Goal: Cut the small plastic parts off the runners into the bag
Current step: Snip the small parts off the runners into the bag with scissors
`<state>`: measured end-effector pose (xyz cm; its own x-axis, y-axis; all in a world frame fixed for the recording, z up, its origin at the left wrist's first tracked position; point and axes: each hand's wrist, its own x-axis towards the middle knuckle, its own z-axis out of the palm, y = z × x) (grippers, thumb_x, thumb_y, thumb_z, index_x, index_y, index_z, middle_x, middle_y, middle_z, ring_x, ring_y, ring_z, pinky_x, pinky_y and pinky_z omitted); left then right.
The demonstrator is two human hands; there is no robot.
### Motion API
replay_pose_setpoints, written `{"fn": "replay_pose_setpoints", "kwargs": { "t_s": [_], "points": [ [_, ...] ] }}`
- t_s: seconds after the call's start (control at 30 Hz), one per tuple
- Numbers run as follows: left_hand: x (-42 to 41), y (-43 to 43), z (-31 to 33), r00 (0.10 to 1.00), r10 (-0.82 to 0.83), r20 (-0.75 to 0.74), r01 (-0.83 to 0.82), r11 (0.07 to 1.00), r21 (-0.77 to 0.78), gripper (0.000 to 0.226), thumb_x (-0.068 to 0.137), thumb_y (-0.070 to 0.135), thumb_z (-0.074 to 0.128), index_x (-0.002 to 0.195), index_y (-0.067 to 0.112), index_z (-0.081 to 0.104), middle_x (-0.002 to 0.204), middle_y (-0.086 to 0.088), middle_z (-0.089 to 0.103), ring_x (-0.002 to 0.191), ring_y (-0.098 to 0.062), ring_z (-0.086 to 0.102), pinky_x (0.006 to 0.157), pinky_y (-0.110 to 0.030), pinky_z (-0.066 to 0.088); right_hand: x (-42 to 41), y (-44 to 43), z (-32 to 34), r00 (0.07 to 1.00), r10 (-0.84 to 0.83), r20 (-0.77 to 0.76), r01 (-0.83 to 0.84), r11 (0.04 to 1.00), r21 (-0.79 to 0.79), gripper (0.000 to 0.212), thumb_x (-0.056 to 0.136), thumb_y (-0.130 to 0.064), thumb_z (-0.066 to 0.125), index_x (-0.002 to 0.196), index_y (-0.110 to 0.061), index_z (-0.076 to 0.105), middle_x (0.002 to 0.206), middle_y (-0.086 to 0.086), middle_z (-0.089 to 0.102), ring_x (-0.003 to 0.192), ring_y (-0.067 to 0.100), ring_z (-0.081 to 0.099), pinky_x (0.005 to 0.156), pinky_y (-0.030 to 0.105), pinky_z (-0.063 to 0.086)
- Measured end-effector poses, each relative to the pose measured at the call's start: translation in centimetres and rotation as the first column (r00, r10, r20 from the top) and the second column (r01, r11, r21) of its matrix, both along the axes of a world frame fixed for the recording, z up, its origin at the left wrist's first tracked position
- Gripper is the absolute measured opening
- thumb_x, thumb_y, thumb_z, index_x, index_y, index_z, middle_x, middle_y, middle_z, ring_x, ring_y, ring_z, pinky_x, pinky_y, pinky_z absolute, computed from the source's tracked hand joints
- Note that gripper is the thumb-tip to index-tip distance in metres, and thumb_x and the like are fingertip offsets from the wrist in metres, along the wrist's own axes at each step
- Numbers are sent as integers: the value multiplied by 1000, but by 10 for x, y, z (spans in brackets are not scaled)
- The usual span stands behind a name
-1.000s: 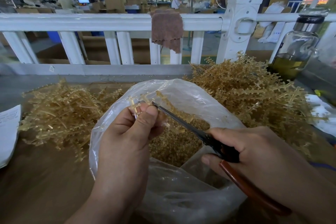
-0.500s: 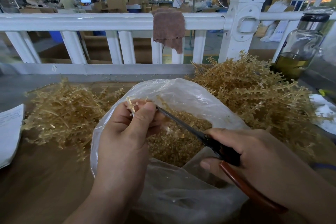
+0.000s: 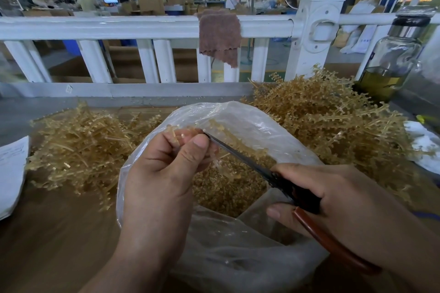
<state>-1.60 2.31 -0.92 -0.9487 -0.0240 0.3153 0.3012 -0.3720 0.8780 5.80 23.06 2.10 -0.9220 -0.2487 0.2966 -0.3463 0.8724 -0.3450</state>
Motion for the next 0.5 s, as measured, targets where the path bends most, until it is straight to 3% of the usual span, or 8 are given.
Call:
{"fn": "replay_pose_setpoints", "kwargs": {
  "t_s": [0.17, 0.5],
  "points": [
    [0, -1, -1, 1000, -23, -16, 22, 999, -39, 13, 76, 34, 80, 81, 23, 76, 83, -3, 75, 79, -12, 71, 73, -18, 55, 1, 0, -2, 1000, -12, 1, 12, 1000, 15, 39, 86, -71, 47, 90, -34, 60, 67, -15, 57, 62, 3, 57, 52, 23, 44],
    [1, 0, -1, 1000, -7, -5, 6, 998, -57, 11, 78, 35, 76, 82, 24, 76, 89, -6, 77, 86, -16, 73, 77, -21, 55, 0, -2, 0, 1000, 5, 13, -5, 1000, -25, 33, 86, -61, 55, 78, -29, 55, 59, -11, 52, 55, 7, 54, 48, 18, 35]
  ]
}}
